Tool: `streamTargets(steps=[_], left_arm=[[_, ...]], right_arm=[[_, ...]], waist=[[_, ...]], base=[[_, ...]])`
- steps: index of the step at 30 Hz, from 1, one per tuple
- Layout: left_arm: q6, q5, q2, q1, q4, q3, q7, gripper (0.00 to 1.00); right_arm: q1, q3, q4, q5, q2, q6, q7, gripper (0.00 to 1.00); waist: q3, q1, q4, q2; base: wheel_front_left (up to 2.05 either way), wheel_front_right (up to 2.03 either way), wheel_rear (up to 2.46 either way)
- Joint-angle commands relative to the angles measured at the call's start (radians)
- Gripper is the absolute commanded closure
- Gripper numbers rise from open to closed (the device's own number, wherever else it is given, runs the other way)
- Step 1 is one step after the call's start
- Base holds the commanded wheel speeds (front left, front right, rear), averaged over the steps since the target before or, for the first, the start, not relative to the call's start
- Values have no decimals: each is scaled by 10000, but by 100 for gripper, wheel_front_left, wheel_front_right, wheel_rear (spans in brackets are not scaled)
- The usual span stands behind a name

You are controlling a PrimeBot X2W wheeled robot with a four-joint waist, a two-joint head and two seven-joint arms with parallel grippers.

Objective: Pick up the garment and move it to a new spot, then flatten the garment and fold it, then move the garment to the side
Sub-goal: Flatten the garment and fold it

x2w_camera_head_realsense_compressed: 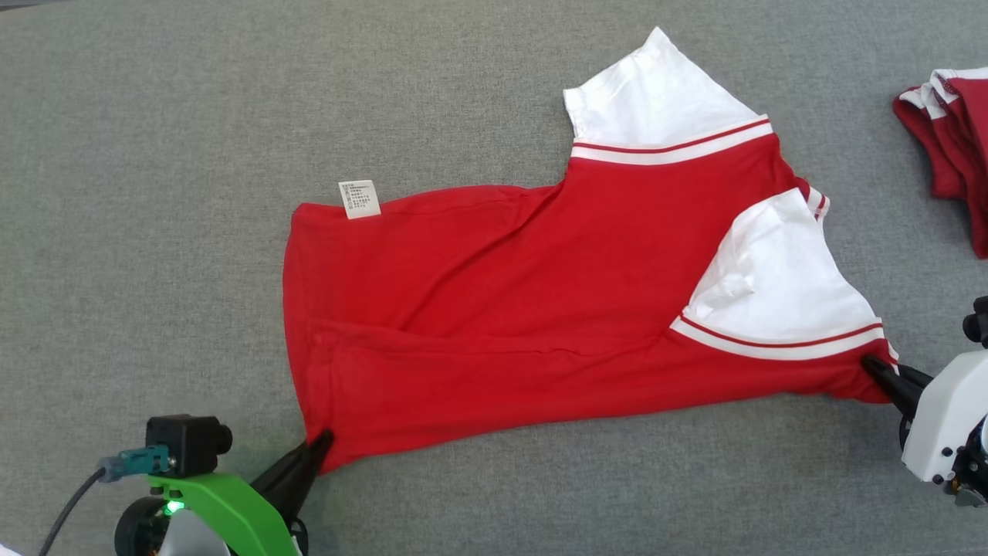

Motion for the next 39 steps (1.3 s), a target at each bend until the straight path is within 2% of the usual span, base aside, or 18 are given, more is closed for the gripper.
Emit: streamTargets(steps=[1, 2, 3, 4, 5, 11, 14, 16, 19, 21, 22, 27, 33, 39], left_arm=[[82, 109, -140, 196, 71, -68, -154, 75], [50, 88, -206, 275, 71, -127, -206, 28], [45, 138, -223, 303, 74, -128, -300, 0], [80, 186, -233, 336, 84, -122, -357, 0], [118, 264, -202, 376, 71, -115, -401, 0], [466, 685, 221, 244, -594, 222, -613, 0], [532, 838, 286, -635, -916, 389, -466, 0], [507, 870, 172, -1392, -748, 318, -277, 0], [316, 1052, -96, -2894, -15, 57, -23, 0], [65, 1261, -468, -4218, 1119, -314, 173, 0], [65, 1261, -468, -4218, 1119, -314, 173, 0], [-389, 1307, -996, -5725, 2470, -1011, 461, 0], [-639, 977, -1442, -6636, 3450, -1632, 263, 0], [-692, 549, -1708, -7199, 4032, -2156, -1, 0]], right_arm=[[134, 43, 148, -121, -21, -15, 27, 100], [142, 77, 211, -153, -3, -15, -26, 100], [104, 84, 255, -173, 22, -15, -94, 75], [54, 100, 253, -164, 16, -15, -138, 27], [-1, 94, 236, -122, -21, -15, -148, 0], [-725, -127, -559, -110, -476, -12, 143, 0], [-1741, -115, -849, -545, -724, -12, 283, 0], [-2706, 79, -710, -818, -652, -12, 356, 0], [-4328, 440, -20, -1401, -452, -12, 422, 0], [-5795, 955, 1061, -2065, -84, -9, 394, 0], [-5795, 955, 1061, -2065, -84, -9, 394, 0], [-7589, 1758, 2743, -2820, 183, -10, 199, 0], [-8632, 2331, 4324, -3299, 168, -10, -465, 0], [-9279, 2339, 5400, -3683, 140, -10, -1021, 0]], waist=[[-24, 0, 30, 53], [-51, 0, 55, 53], [-94, 0, 78, 53], [-132, 0, 99, 53], [-167, 0, 118, 53], [-120, 0, 286, 53], [254, 0, 452, 53], [623, 0, 598, 53], [1244, 0, 854, 53], [1703, 0, 1126, 53], [1703, 0, 1126, 53], [2207, 0, 1612, 53], [2358, 0, 2014, 53], [2525, 0, 2106, 53]], base=[[0, 0, 0], [0, 0, 0], [0, 0, 0], [0, 0, 0], [0, 0, 0], [0, 0, 0], [0, 0, 0], [0, 0, 0], [0, 0, 0], [0, 0, 0], [0, 0, 0], [0, 0, 0], [0, 0, 0], [0, 0, 0]])
